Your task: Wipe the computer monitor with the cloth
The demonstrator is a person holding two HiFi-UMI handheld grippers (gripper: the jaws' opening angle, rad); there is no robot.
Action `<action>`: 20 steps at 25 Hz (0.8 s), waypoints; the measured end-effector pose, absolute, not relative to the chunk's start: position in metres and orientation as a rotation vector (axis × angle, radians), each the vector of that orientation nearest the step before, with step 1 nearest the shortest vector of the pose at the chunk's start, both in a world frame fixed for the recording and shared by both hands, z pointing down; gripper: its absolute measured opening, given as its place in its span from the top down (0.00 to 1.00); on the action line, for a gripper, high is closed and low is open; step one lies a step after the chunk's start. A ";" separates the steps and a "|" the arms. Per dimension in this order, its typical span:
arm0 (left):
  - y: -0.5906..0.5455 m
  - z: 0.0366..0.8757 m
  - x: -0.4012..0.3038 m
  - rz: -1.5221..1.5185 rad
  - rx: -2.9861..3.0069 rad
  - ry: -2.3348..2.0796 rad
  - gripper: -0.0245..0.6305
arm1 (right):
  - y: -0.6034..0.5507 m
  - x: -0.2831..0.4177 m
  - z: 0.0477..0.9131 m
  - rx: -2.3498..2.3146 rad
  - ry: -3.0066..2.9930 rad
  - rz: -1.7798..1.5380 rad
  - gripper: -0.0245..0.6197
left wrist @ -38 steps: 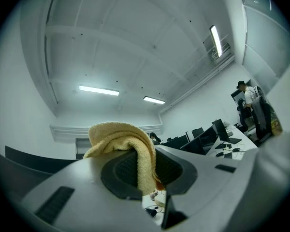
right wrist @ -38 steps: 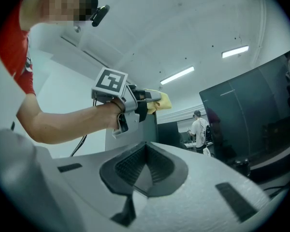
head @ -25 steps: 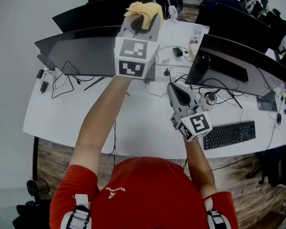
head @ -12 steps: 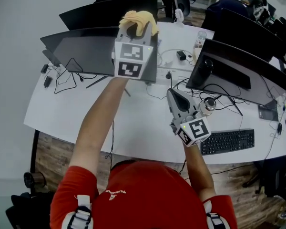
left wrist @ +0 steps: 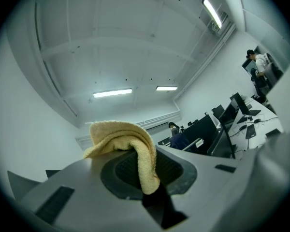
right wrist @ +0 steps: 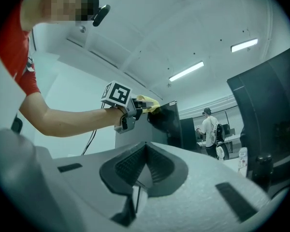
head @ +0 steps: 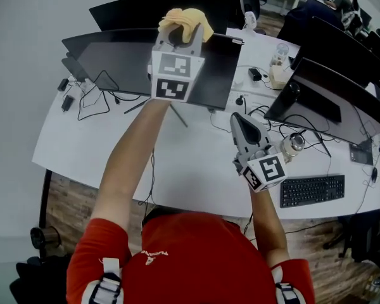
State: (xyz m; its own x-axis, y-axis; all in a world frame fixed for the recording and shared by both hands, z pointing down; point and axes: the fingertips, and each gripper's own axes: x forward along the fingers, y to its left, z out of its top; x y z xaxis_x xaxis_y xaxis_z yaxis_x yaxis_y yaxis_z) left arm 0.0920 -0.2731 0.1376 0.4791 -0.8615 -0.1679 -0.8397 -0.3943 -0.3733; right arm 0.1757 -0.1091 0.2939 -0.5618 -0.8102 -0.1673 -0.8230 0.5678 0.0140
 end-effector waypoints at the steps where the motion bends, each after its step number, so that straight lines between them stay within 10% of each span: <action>1: -0.275 0.138 0.082 -0.071 -2.327 1.407 0.88 | -0.113 0.163 0.293 -1.395 2.649 0.143 0.95; 20: -0.335 0.134 -0.156 -0.066 -2.351 1.365 0.88 | -0.158 -0.088 0.292 -1.412 2.698 0.171 0.95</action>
State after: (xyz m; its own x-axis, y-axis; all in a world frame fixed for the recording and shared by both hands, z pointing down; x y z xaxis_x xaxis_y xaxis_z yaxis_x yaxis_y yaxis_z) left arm -0.1565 -0.3355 0.1338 0.5171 -0.8397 -0.1659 -0.8199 -0.4303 -0.3778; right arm -0.0885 -0.1581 0.2923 -0.5681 -0.8121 -0.1332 -0.8224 0.5661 0.0562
